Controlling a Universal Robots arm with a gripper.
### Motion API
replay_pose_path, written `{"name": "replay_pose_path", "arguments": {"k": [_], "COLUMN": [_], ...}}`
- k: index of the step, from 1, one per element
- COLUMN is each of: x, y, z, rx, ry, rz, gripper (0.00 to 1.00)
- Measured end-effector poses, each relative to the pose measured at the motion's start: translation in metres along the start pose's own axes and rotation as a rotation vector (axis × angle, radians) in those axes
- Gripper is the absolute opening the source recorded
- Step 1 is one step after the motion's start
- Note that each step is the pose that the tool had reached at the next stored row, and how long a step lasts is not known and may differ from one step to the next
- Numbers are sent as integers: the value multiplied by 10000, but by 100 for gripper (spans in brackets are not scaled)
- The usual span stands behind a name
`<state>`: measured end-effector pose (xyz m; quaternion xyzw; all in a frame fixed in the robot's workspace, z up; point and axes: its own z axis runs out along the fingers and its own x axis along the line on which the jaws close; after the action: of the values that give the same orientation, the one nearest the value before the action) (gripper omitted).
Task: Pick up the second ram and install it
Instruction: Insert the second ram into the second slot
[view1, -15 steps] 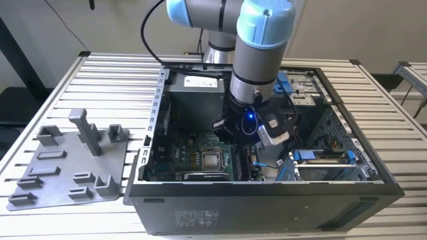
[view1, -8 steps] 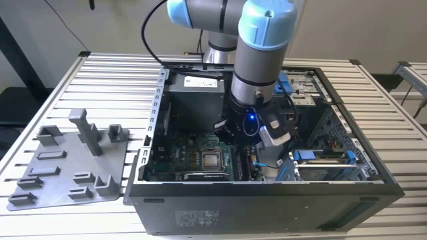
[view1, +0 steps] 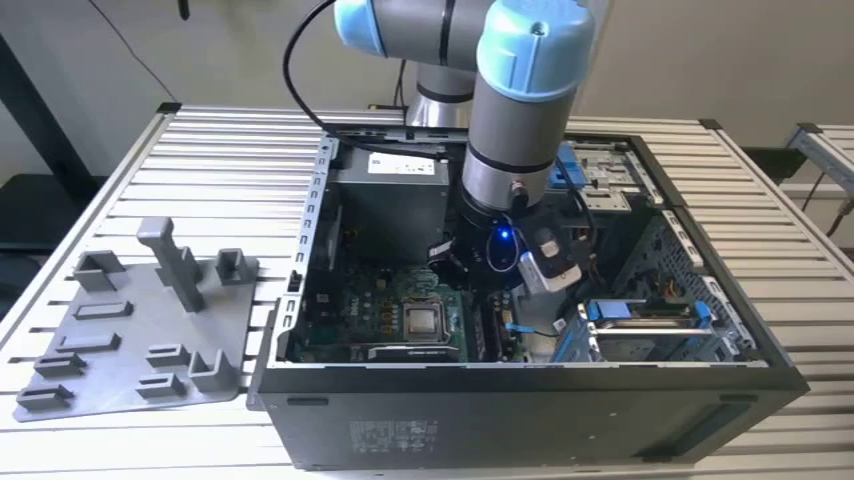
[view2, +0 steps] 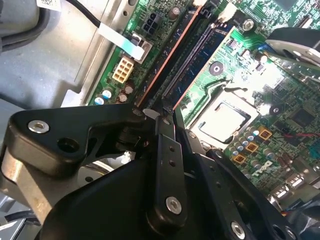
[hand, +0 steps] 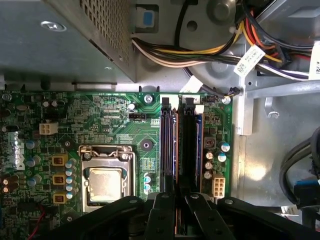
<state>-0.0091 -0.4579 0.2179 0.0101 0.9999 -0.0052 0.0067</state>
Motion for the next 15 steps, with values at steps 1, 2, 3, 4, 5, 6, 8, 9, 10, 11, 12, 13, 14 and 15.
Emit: {"name": "replay_pose_path", "arguments": {"k": [1, 2, 3, 4, 5, 6, 8, 9, 10, 11, 12, 13, 14, 15], "x": [0, 0, 2, 5, 5, 5, 8, 8, 9, 9, 10, 10, 9, 10], "y": [0, 0, 0, 0, -1, -1, -1, -1, -1, -2, -3, 1, -1, 0], "z": [0, 0, 0, 0, 0, 0, 0, 0, 3, 9, 16, 30, 35, 35], "rx": [0, 0, 0, 0, -1, -3, -15, -21, -26, -33, -44, -87, -108, -129], "ry": [0, 0, -1, 0, 0, 0, 0, 0, 1, 1, 3, 2, 3, 3], "rz": [0, 1, 1, 2, 1, 1, -4, -8, -15, -17, -17, -17, -21, -28], "gripper": [14, 14, 14, 14, 14, 14, 14, 14, 14, 14, 14, 14, 14, 14]}}
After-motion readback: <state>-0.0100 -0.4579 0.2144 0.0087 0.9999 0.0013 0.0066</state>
